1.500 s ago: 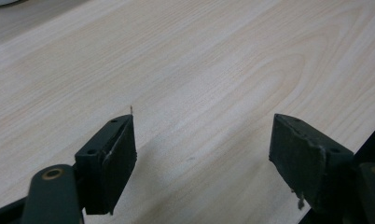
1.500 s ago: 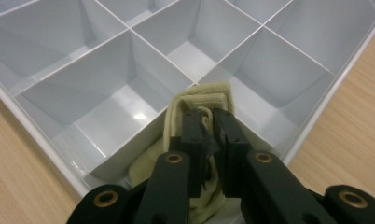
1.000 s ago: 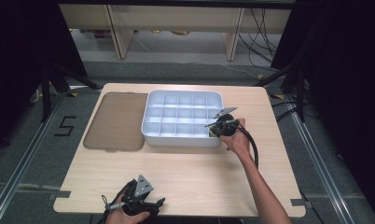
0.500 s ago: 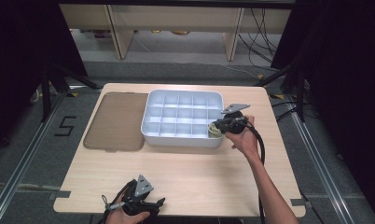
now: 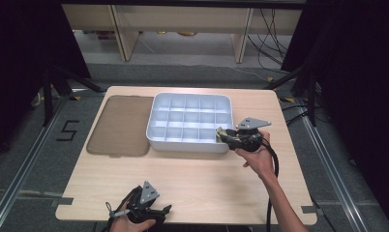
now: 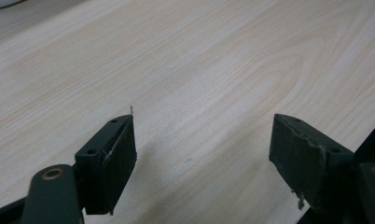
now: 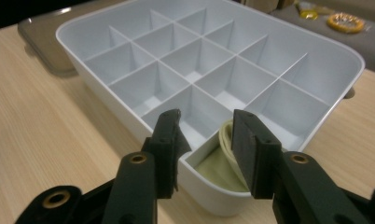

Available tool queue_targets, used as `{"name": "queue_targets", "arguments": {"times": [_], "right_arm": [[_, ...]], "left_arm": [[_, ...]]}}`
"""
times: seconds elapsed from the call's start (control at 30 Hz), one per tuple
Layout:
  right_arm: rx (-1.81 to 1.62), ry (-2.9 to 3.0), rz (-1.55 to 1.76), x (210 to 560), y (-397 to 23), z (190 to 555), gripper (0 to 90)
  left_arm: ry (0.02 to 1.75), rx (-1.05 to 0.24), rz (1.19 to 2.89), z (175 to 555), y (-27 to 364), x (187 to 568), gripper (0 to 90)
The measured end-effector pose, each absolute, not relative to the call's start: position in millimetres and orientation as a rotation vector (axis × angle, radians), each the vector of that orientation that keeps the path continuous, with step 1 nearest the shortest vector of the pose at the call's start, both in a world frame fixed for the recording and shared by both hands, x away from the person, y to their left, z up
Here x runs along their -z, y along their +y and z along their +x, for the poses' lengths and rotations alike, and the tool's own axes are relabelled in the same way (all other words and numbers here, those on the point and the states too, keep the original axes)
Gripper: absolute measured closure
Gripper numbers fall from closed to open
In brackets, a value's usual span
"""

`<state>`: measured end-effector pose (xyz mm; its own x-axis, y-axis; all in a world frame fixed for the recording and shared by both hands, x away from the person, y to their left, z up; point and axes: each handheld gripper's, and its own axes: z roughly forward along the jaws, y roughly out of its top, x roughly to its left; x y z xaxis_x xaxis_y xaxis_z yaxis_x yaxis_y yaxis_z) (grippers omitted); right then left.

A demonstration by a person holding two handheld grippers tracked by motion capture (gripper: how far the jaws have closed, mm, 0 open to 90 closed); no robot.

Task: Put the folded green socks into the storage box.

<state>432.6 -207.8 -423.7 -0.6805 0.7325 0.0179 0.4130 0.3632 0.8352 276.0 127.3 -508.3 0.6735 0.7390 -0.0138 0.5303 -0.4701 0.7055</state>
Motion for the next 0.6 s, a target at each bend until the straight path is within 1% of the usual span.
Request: {"name": "queue_targets", "arguments": {"times": [0.03,0.13,0.17,0.2,0.27,0.3,0.33,0.4,0.43,0.6], "right_arm": [[-1.250,2.254,0.962,423,-209,433,62.2],[-1.266,2.260,0.985,421,-209,427,59.0],[-1.274,2.248,0.984,421,-210,425,55.4],[-1.274,2.248,0.984,421,-210,425,55.4],[-1.289,2.251,0.997,422,-211,421,52.4],[-1.295,2.248,1.006,424,-211,418,48.6],[-1.293,2.247,1.019,424,-210,416,47.4],[-1.296,2.237,1.029,424,-212,413,45.7],[-1.298,2.233,1.012,424,-213,414,44.7],[-1.299,2.231,1.026,426,-211,411,40.8]], "left_arm": [[0.981,-0.384,2.169,276,127,509,22.4],[0.982,-0.384,2.166,276,127,508,22.4],[0.973,-0.392,2.187,276,128,508,22.4],[0.973,-0.392,2.187,276,128,508,22.4],[0.953,-0.386,2.223,275,130,506,22.3],[0.960,-0.389,2.199,275,128,507,22.3],[0.976,-0.389,2.179,275,127,508,22.3],[0.978,-0.392,2.176,275,127,508,22.3],[0.964,-0.379,2.218,275,129,506,22.3],[0.954,-0.389,2.223,275,130,506,22.3]]}}
